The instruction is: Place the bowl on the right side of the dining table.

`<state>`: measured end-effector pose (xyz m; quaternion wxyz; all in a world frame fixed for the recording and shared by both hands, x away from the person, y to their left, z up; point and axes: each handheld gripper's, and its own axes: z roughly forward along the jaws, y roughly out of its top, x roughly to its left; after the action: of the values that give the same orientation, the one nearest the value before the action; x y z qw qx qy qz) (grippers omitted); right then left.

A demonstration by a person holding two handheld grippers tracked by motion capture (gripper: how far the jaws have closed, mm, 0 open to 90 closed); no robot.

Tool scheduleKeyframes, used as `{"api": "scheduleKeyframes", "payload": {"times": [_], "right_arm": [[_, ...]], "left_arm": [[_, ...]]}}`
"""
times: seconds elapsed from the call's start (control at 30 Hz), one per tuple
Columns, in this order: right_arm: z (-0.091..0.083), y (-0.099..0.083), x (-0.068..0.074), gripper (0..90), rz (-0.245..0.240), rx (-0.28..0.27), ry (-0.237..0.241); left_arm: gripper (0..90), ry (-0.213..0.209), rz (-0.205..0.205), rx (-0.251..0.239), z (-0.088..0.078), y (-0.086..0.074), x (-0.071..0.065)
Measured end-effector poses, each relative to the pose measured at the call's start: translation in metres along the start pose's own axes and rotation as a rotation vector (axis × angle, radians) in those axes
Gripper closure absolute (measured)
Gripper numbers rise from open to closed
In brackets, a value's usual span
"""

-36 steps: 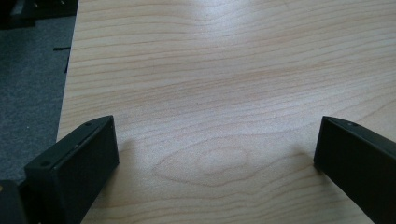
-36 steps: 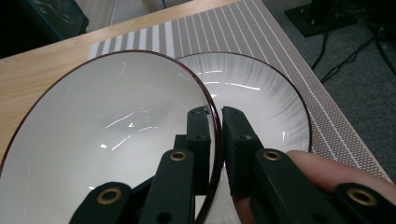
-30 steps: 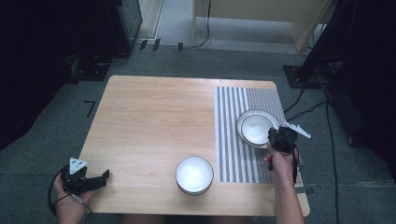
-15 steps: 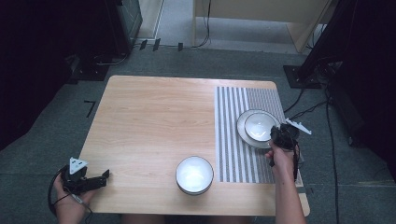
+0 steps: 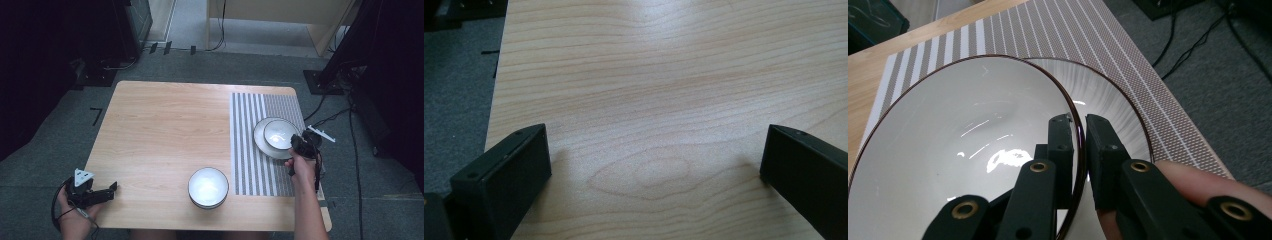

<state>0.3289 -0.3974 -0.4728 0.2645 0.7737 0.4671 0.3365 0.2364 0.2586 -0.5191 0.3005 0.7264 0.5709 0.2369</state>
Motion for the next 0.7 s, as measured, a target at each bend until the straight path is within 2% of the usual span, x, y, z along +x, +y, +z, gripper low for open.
{"api": "scheduleKeyframes", "payload": {"times": [0.13, 0.23, 0.3, 0.37, 0.43, 0.5, 0.57, 0.7], "right_arm": [[0.002, 0.001, -0.003, 80.3, 0.043, 0.004, 0.034], [0.001, 0.002, -0.004, 65.2, 0.056, 0.003, 0.082], [0.0, 0.002, -0.003, 53.9, 0.039, 0.0, 0.098], [-0.002, 0.002, -0.002, 44.5, 0.01, -0.012, 0.111], [-0.004, 0.002, -0.001, 31.3, -0.028, -0.019, 0.126], [-0.005, 0.002, 0.0, 21.2, -0.058, -0.027, 0.121], [-0.006, 0.003, 0.0, 13.3, -0.073, -0.019, 0.114], [-0.009, 0.002, -0.001, 6.4, -0.123, -0.009, 0.133]], "left_arm": [[0.0, 0.0, 0.0, 0.0, 0.0, 0.0, 0.0], [0.0, 0.0, 0.0, 0.0, 0.0, 0.0, 0.0], [0.0, 0.0, 0.0, 0.0, 0.0, 0.0, 0.0], [0.0, 0.0, 0.0, 0.0, 0.0, 0.0, 0.0], [0.0, 0.0, 0.0, 0.0, 0.0, 0.0, 0.0], [0.0, -0.001, 0.001, 0.0, 0.0, 0.0, 0.0], [0.0, -0.002, 0.002, 0.001, 0.0, 0.0, 0.0], [0.0, -0.002, 0.003, 0.001, 0.0, 0.0, 0.0]]}}
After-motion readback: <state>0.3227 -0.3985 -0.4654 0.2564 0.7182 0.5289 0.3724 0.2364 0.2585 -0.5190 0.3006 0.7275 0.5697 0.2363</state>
